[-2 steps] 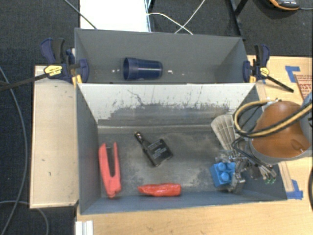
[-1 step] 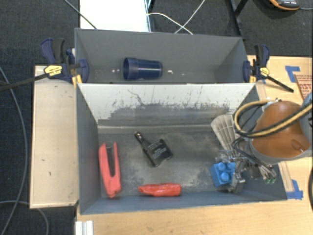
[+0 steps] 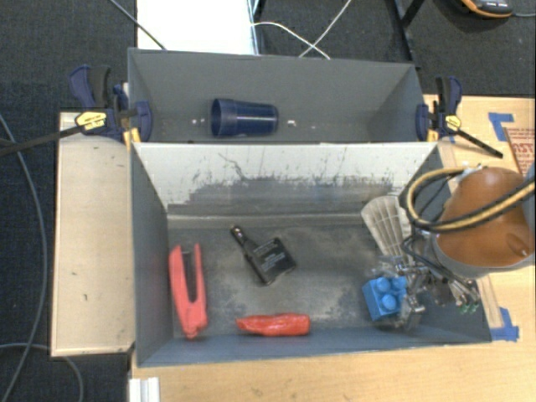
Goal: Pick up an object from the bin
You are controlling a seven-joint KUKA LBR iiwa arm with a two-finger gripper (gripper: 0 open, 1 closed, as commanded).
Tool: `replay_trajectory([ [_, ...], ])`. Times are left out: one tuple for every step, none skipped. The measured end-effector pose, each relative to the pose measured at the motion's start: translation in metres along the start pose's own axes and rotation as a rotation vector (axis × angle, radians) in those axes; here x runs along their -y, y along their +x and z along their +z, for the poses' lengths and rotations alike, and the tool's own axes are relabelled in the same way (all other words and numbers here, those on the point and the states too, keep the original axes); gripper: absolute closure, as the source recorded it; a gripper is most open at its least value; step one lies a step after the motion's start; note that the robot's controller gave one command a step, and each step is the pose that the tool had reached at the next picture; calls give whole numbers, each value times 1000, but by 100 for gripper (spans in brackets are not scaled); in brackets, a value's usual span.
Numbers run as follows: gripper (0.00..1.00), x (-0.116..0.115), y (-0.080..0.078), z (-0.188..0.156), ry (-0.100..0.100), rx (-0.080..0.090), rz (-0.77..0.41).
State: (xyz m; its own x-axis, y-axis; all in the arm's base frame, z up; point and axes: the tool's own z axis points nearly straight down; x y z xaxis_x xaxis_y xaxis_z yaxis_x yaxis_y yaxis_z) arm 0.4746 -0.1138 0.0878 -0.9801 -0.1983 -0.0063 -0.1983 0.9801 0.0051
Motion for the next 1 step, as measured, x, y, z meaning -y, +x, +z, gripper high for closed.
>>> replay_trajectory([
  [100, 0, -3, -104, 3, 8, 3],
])
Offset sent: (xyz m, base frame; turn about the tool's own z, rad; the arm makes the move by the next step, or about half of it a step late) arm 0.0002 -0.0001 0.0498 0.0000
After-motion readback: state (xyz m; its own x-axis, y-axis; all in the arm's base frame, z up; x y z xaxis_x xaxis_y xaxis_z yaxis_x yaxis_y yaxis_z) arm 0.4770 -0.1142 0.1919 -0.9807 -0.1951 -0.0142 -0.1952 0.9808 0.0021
